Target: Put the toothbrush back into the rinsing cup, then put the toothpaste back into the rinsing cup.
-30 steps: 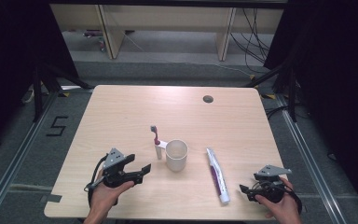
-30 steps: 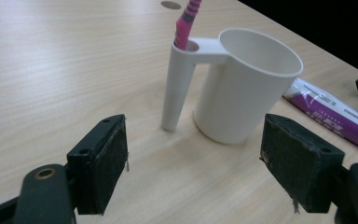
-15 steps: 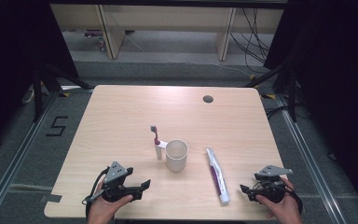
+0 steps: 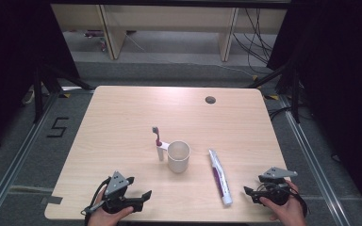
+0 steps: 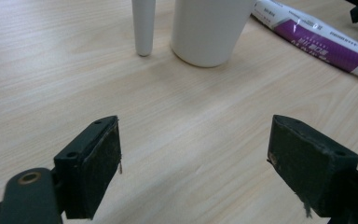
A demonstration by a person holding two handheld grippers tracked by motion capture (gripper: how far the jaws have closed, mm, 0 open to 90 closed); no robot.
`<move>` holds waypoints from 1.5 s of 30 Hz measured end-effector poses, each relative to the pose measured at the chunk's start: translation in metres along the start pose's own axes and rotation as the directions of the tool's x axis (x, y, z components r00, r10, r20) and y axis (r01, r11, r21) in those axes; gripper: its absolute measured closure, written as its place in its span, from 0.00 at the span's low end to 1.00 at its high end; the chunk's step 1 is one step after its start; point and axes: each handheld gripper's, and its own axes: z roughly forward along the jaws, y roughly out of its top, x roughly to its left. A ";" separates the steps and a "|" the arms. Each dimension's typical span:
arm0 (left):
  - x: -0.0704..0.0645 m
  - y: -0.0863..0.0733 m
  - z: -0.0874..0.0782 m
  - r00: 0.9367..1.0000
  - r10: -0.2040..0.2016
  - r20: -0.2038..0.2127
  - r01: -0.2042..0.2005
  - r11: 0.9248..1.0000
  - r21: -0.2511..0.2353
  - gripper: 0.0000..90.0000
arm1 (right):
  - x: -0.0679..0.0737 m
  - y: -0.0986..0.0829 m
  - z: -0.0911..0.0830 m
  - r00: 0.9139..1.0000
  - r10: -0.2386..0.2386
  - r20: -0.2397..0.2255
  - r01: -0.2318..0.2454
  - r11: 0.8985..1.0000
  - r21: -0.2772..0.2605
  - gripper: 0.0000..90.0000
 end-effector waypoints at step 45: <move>-0.001 -0.016 0.001 0.999 0.036 -0.011 -0.035 0.997 0.072 0.18 | 0.041 0.093 0.021 0.988 -0.110 -0.107 0.121 0.988 0.101 0.34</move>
